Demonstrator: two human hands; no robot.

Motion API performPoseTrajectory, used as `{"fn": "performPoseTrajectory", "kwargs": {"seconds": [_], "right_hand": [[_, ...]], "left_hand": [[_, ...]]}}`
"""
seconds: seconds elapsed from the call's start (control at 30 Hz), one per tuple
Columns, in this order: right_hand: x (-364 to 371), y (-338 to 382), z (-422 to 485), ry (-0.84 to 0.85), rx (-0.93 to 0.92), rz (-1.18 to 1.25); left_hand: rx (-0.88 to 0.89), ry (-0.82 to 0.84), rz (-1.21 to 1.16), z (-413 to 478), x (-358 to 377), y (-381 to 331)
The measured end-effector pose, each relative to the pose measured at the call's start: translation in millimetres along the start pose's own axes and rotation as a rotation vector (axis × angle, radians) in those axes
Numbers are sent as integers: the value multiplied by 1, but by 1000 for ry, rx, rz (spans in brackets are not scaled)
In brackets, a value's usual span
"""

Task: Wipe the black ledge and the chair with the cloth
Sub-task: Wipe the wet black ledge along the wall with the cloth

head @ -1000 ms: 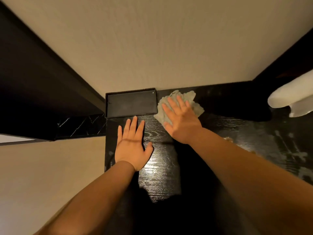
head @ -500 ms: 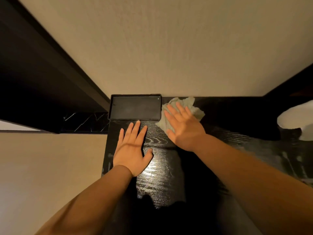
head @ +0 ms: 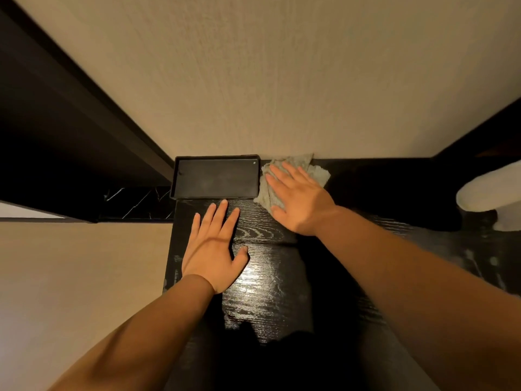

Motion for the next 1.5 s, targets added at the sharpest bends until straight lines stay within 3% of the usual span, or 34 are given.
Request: {"fn": "performPoseTrajectory", "kwargs": {"seconds": [0.1, 0.37, 0.47, 0.53, 0.67, 0.87, 0.97, 1.03, 1.23, 1.4, 1.5], "right_hand": [[8, 7, -23, -133, 1, 11], [0, 5, 21, 10, 70, -20], [-3, -6, 6, -82, 95, 1], [-5, -25, -10, -214, 152, 24], [-1, -29, -23, -182, 337, 71], [4, 11, 18, 7, 140, -10], [2, -2, 6, -41, 123, 9], [0, -26, -14, -141, 197, 33], [1, -25, -28, -102, 462, 12], [13, 6, -15, -55, 171, -50], [9, -34, -38, -94, 234, -55]], "left_hand": [[-3, 5, -6, 0, 1, 1], [0, 7, -8, 0, 1, 1], [1, 10, -5, 0, 0, 1], [0, 16, -1, 1, 0, 0], [4, 16, 0, 1, 2, 1], [-2, 13, -3, 0, 0, 1], [-1, 24, 2, 0, 0, 1], [0, 19, -17, 1, -2, 0], [-6, -1, -34, -1, -3, 1], [-38, -17, -49, -3, -5, 1], [-50, -8, -52, -3, -2, 3]]}}
Point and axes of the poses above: each hand's wrist, its own z-axis towards the middle knuckle, its own x-axis out of the palm, y = z × x, the point moved 7 cm from there along z, towards the middle knuckle, and after that the axes turned 7 degrees about -x, right-handed, at the moved point
